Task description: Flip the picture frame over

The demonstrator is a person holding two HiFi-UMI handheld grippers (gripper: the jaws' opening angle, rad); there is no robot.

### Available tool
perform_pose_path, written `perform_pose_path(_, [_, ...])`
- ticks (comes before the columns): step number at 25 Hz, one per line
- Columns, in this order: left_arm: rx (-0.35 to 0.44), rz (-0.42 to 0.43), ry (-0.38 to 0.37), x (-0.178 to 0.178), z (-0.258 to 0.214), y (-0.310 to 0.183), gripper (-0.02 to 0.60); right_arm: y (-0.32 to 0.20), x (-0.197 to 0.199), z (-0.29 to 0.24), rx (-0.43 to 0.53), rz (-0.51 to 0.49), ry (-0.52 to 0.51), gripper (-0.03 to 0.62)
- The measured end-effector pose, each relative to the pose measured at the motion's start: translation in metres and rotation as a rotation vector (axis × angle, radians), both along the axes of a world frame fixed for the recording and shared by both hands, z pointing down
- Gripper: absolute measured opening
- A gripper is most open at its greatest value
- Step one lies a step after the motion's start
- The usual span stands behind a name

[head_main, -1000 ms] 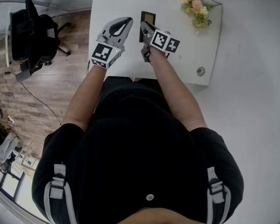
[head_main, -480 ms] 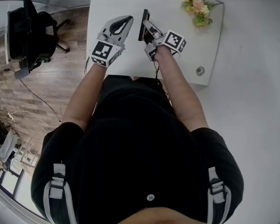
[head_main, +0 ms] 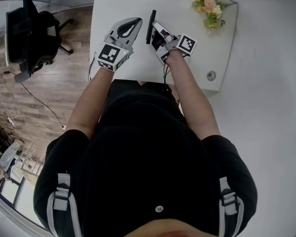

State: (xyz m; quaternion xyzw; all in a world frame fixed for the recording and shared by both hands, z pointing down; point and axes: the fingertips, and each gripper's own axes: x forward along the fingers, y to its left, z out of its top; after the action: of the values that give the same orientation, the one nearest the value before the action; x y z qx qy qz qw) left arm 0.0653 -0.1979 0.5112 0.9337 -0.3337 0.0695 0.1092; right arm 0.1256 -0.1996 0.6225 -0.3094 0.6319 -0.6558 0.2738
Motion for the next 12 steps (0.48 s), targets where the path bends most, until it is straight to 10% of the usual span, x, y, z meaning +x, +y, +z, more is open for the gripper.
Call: perform_pose_path(12, [-0.019,-0.018,-0.010,0.000,0.014,0.007,0.005,0.010,0.007,0.028,0.009,0.010,-0.189,0.051])
